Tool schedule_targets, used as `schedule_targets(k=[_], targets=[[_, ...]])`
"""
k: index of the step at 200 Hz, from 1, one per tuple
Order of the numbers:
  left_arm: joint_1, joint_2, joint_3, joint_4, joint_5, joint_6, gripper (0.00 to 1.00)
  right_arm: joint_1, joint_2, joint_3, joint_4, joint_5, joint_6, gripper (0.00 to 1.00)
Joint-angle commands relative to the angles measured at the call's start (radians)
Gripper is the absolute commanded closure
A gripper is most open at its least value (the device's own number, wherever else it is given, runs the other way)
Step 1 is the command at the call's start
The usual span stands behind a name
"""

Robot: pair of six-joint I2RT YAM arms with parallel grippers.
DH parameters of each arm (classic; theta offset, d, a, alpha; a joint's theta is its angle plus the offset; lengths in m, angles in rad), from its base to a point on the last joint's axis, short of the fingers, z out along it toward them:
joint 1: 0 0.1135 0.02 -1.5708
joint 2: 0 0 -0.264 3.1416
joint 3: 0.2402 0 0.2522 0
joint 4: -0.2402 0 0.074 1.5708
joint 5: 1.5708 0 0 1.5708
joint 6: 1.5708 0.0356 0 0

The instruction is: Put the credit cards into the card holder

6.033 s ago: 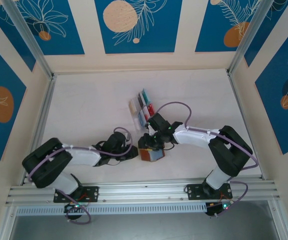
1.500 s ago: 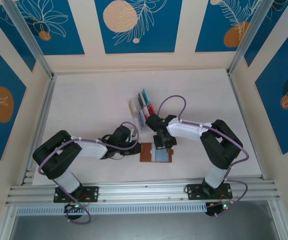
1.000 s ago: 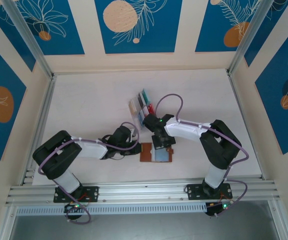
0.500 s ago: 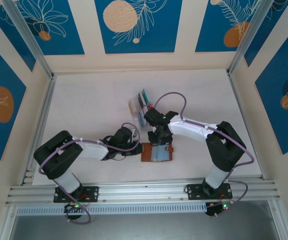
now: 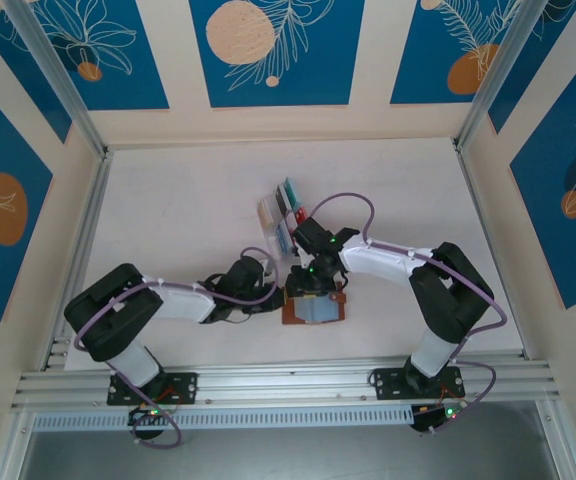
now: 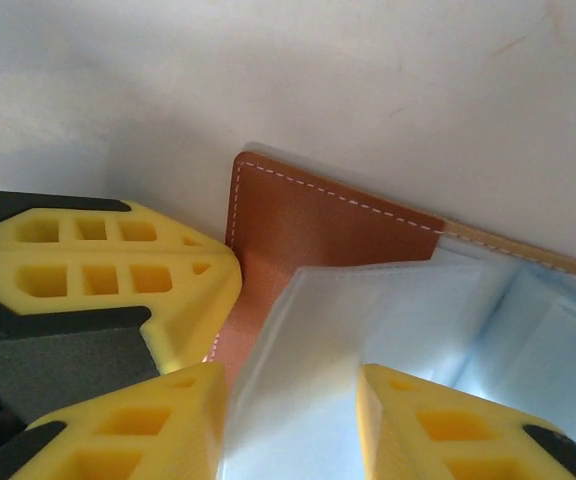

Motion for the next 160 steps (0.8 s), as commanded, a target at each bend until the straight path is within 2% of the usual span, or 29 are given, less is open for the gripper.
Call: schedule_targets(k=[1, 24, 56, 126, 160], targets=[[-0.016, 0.011, -0.053, -0.167, -0.018, -0.025, 1.0, -0.003, 0.003, -0.021, 0.031, -0.066, 0.011, 0.59], [-0.011, -0.009, -0.062, -0.165, -0.015, -0.04, 1.0, -0.006, 0.018, -0.033, 0.046, -0.061, 0.016, 0.58], [0.021, -0.055, -0.101, -0.148, -0.002, -0.072, 1.0, -0.009, 0.048, -0.058, 0.09, -0.083, 0.013, 0.52], [0.121, -0.143, -0.142, -0.196, 0.033, -0.049, 1.0, -0.017, 0.138, -0.057, 0.233, -0.211, 0.037, 0.44], [0.163, -0.164, -0.155, -0.195, 0.065, -0.046, 1.0, -0.01, 0.168, -0.04, 0.211, -0.141, 0.048, 0.45]])
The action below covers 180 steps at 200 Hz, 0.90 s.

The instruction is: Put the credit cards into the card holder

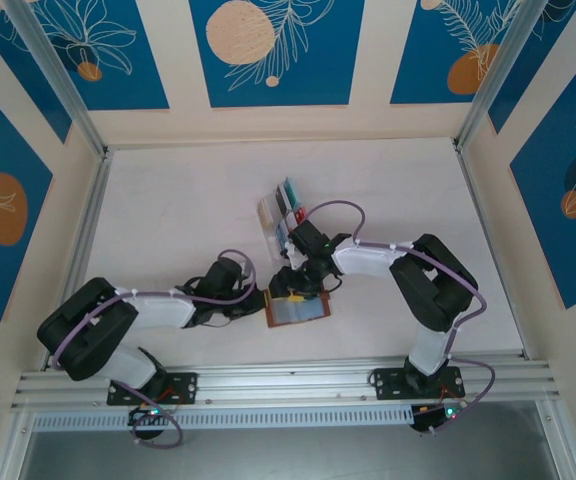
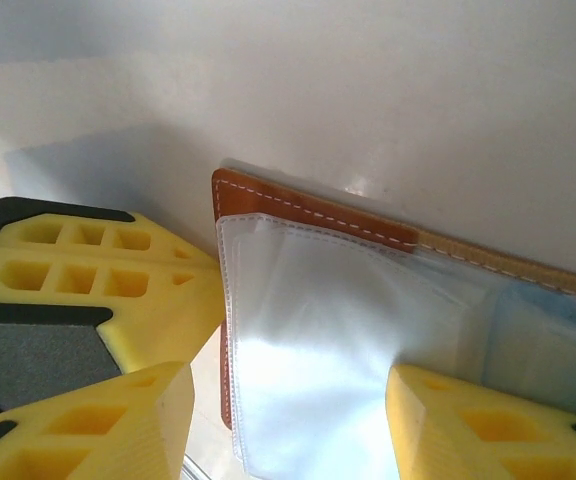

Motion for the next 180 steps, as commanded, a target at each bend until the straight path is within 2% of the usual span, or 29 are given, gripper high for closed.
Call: schedule_targets(k=[1, 29, 44, 55, 80, 107, 145, 180], targets=[[0.037, -0.013, -0.039, -0.112, 0.005, 0.013, 1.0, 0.002, 0.059, -0.008, -0.022, 0.073, 0.012, 0.45], [0.086, -0.065, -0.039, -0.152, 0.027, 0.038, 1.0, 0.013, 0.057, 0.006, -0.056, 0.121, 0.004, 0.55], [0.114, -0.102, -0.03, -0.185, 0.042, 0.054, 1.0, 0.014, 0.066, 0.01, -0.057, 0.119, 0.004, 0.7], [0.12, -0.129, -0.006, -0.239, 0.042, 0.083, 1.0, 0.016, 0.074, 0.013, -0.059, 0.121, 0.004, 0.75], [0.12, -0.183, 0.038, -0.33, 0.036, 0.129, 1.0, 0.016, 0.08, 0.017, -0.063, 0.133, 0.011, 0.81], [0.105, -0.204, 0.07, -0.356, 0.049, 0.148, 1.0, 0.016, 0.083, 0.019, -0.074, 0.155, 0.012, 0.85], [0.034, -0.117, 0.132, -0.325, 0.058, 0.157, 1.0, 0.0, 0.068, -0.001, -0.081, 0.186, 0.036, 0.91], [-0.011, -0.034, 0.182, -0.285, 0.062, 0.153, 1.0, -0.04, 0.047, -0.062, -0.025, 0.136, 0.062, 0.92]])
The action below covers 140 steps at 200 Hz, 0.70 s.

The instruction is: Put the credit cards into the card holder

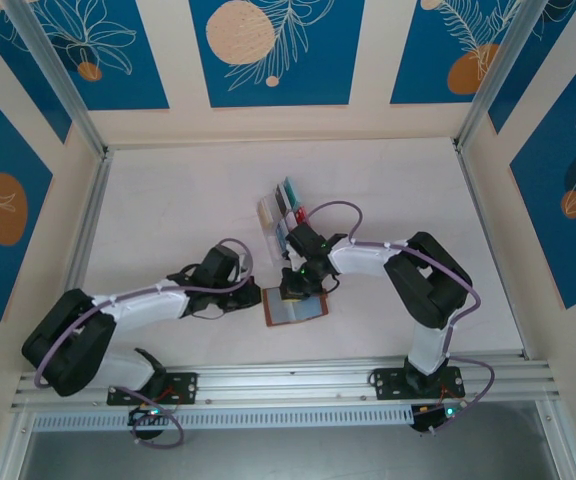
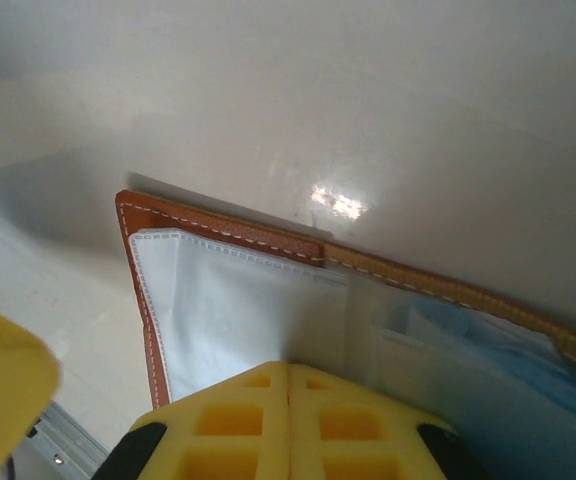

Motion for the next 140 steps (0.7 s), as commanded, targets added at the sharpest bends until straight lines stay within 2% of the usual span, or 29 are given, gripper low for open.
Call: schedule_targets(k=[1, 44, 86, 140], targets=[[-0.029, 0.048, 0.048, 0.021, 0.02, 0.024, 1.0, -0.038, 0.021, -0.065, -0.006, 0.061, 0.031, 0.92], [-0.047, 0.107, 0.072, 0.046, 0.024, 0.017, 1.0, -0.099, 0.022, -0.134, 0.056, -0.008, 0.056, 0.94], [-0.059, 0.154, 0.099, 0.05, 0.027, 0.023, 1.0, -0.113, 0.02, -0.157, 0.074, -0.028, 0.047, 0.93], [-0.066, 0.176, 0.086, 0.001, -0.044, 0.03, 1.0, -0.084, -0.041, -0.114, 0.008, 0.018, 0.0, 0.84]])
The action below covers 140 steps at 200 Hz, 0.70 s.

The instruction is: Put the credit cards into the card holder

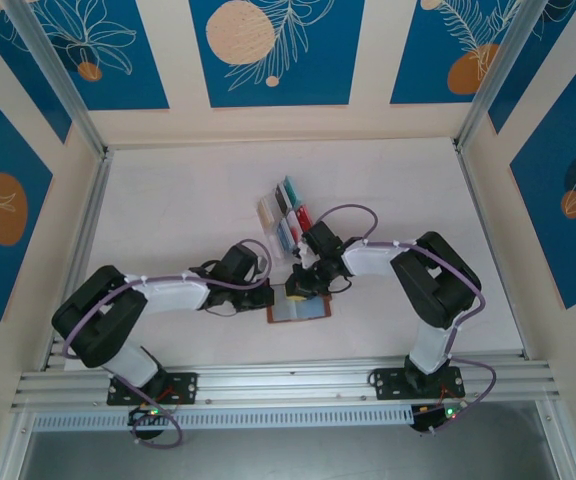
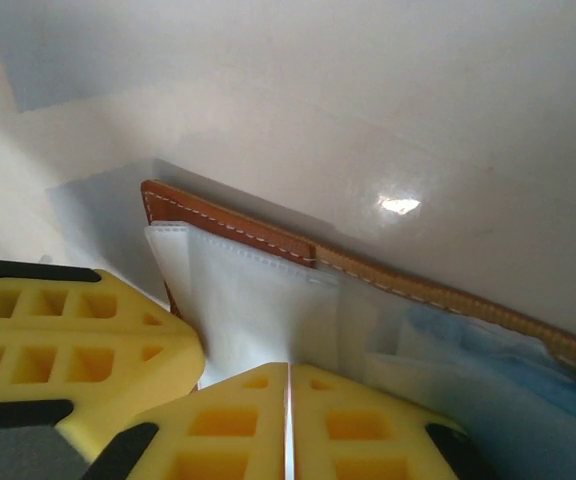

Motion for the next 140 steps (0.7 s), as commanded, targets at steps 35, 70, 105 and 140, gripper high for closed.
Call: schedule_targets(k=[35, 70, 105, 140], targets=[[-0.011, 0.01, -0.028, -0.045, -0.068, 0.029, 1.0, 0.007, -0.102, 0.042, -0.213, 0.169, -0.07, 0.67], [-0.014, 0.018, -0.046, -0.037, -0.074, 0.035, 1.0, -0.008, -0.179, 0.128, -0.325, 0.183, -0.132, 0.57], [-0.013, 0.006, -0.052, -0.037, -0.076, 0.043, 1.0, -0.055, -0.242, 0.21, -0.422, 0.219, -0.187, 0.56], [-0.014, -0.004, -0.055, -0.032, -0.065, 0.047, 1.0, -0.135, -0.256, 0.31, -0.499, 0.379, -0.24, 0.64]])
